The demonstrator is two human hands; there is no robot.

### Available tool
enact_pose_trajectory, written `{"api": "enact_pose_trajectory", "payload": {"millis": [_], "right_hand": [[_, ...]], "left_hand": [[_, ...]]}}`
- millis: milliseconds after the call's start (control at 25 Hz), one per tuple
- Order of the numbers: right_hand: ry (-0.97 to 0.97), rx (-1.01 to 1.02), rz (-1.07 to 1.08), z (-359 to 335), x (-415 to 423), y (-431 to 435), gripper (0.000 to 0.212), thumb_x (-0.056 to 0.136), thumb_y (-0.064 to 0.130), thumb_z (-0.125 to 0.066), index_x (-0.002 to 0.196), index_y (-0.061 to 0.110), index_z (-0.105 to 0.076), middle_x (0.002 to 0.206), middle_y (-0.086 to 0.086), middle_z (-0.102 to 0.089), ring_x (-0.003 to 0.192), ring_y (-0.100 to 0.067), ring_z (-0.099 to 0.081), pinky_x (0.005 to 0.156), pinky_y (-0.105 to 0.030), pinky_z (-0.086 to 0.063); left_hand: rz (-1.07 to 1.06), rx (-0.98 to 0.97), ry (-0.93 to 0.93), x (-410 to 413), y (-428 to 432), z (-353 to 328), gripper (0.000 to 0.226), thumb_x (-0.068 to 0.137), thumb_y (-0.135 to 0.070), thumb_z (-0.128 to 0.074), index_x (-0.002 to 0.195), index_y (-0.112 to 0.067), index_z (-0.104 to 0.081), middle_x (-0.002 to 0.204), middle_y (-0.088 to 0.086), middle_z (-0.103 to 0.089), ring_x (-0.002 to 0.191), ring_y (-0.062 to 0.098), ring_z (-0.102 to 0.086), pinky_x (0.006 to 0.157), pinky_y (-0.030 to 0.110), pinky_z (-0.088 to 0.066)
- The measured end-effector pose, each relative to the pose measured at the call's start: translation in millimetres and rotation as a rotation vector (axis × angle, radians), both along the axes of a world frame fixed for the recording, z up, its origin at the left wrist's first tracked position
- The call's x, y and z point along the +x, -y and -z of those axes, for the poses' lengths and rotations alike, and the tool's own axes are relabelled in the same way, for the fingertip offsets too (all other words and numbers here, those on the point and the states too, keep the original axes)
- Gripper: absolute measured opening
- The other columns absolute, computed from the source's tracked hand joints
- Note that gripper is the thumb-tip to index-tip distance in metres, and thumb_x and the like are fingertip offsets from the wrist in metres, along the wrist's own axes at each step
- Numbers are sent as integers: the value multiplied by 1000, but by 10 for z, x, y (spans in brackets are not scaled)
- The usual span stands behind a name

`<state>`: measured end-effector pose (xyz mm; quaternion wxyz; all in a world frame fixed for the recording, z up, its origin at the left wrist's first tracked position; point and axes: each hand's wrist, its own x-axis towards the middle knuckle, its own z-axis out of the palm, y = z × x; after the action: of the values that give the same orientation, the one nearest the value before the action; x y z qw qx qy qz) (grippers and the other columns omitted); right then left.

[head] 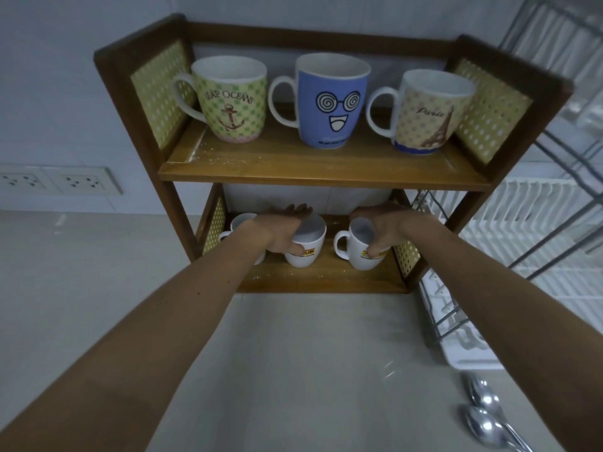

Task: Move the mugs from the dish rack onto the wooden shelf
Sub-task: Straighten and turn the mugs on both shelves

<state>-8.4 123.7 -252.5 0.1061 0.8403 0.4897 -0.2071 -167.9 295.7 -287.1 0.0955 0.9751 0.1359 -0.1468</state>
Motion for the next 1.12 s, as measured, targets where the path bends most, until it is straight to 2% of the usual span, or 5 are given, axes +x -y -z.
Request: {"api": "enact_pose_trajectory", "payload": {"millis": [200,360,560,880,1120], "right_hand": [[4,25,20,78,-31,17,84,67,29,-79,136,29,-31,129,-9,-51,111,-29,-52,87,-43,-53],[64,43,30,152,-99,7,87,66,25,-78,138,23,-28,133,-10,-47,117,-31,-48,89,-46,-51],[129,50,55,224,-156,-12,87,64,24,-80,136,23,-30,131,-9,-44,114,-33,-50,85,-41,-53],[177,77,180,447,-251,41,105,73,29,-76,149,33,-2,161,-4,10,145,-39,7,112,-56,-28],[170,443,201,277,-632,479,96,83,36,-60,150,18,7,161,-11,1,146,-33,-1,118,-45,-12]], "left_hand": [[-142,-235,94,-215,-85,-151,98,86,-56,-54,152,-23,10,162,0,8,149,21,5,118,41,-2],[-367,-103,-95,-441,-374,-308,82,83,-46,-64,150,-24,-22,154,8,-33,137,29,-37,108,44,-39],[-292,80,-41,-525,-354,-248,63,86,-35,-64,142,-19,-40,138,10,-51,123,27,-50,98,37,-47],[-258,90,-61,-534,-374,-157,65,88,-33,-61,145,-18,-33,144,11,-47,128,28,-47,99,37,-45],[-270,57,286,-716,144,-69,72,91,-35,-55,150,-16,-20,158,15,-19,144,34,-21,115,49,-24]]}}
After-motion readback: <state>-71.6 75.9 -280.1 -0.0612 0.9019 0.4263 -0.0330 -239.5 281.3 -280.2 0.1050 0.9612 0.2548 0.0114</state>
